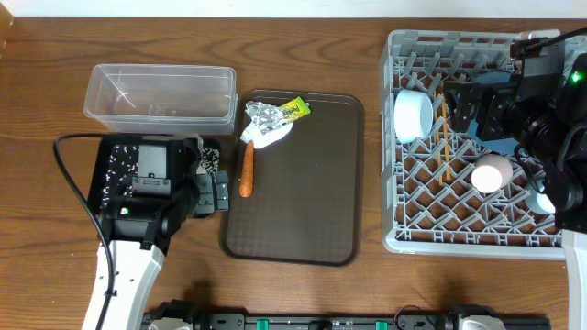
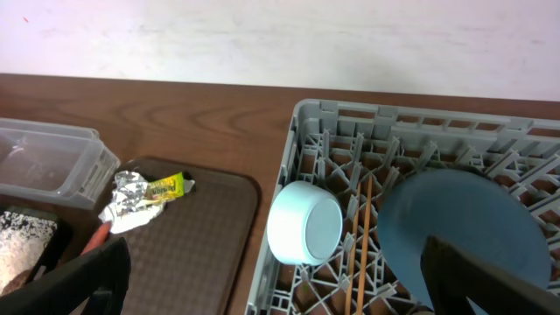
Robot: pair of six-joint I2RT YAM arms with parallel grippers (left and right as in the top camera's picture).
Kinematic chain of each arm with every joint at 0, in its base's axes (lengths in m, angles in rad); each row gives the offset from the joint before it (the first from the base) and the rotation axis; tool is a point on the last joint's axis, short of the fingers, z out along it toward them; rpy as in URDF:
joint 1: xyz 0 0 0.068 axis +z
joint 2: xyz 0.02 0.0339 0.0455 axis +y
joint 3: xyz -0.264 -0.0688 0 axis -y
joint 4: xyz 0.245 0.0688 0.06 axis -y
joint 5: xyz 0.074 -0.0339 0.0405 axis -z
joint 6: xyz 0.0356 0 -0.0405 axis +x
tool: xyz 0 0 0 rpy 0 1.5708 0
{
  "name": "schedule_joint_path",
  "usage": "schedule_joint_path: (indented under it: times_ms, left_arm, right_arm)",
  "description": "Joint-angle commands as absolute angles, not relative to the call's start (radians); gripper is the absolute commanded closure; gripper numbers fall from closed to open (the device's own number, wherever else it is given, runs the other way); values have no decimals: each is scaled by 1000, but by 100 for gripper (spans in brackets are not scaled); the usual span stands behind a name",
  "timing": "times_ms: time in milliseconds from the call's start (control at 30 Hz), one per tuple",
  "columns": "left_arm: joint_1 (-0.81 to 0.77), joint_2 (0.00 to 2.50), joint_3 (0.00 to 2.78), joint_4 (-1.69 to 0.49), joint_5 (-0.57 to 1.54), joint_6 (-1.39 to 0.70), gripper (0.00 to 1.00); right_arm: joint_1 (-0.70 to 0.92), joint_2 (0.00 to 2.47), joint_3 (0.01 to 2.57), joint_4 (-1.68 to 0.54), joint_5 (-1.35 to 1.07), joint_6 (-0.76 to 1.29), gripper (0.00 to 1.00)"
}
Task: Sort waste into correct bins and load items into the dishwasher rack
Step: 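Grasp the carrot on the brown tray with the left gripper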
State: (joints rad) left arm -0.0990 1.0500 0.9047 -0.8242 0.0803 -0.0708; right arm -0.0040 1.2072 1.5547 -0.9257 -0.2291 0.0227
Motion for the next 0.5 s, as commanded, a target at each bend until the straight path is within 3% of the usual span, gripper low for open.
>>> schedule_joint_path:
  times_ms: [0,200,467]
  left_arm:
    - [-93,1044,924,-825,82,-54,2]
    - [-93,1044,923,-821,91,-60,2]
    - [-106,1059,916,-669,390,-215,2]
  right_arm:
    - [-1,1205,1556,-929,-237,40,1]
    - [-1,1205,1556,-929,-237,40,1]
    - [-1,1205,1556,-929,-237,40,1]
